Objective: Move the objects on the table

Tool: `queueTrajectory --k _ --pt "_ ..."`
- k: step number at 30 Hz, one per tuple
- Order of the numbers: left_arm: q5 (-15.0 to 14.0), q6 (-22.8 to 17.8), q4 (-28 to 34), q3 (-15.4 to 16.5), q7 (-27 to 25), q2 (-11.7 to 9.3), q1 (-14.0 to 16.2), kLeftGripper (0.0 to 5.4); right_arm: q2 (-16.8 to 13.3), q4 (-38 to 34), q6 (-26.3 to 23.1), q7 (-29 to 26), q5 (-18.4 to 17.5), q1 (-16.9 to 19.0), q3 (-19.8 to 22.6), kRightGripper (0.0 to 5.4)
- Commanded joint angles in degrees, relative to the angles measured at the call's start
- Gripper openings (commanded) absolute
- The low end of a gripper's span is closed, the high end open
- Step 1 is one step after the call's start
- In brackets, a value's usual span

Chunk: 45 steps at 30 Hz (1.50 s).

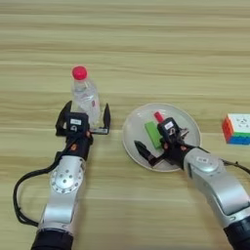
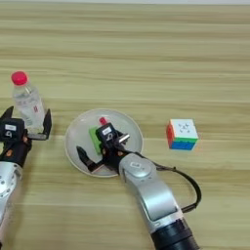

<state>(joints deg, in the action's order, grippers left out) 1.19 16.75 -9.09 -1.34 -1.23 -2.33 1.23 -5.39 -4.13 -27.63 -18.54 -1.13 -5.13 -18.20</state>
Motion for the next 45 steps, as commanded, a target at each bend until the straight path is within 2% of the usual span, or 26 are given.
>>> queueTrajectory --k 1,9,21,45 --pt "0.51 -0.64 0.55 0.0 0.33 0.22 0.15 5.38 -1.27 3.29 -1.65 0.21 1.38 1.67 -0.77 5.4" --pt "0.62 -0.61 0.49 0.05 0.36 0.34 0.09 5.38 -1.37 4.29 -1.74 -0.16 1.88 1.51 -0.83 5.4" --pt "0.87 -0.7 0.84 0.19 0.32 0.55 0.26 5.4 -0.01 3.95 -4.84 -1.46 -1.29 1.8 0.78 4.13" --pt "0.87 -0.67 1.02 0.27 0.22 0.48 0.37 5.4 -0.06 3.32 -5.05 -1.0 -1.4 1.89 0.84 1.76"
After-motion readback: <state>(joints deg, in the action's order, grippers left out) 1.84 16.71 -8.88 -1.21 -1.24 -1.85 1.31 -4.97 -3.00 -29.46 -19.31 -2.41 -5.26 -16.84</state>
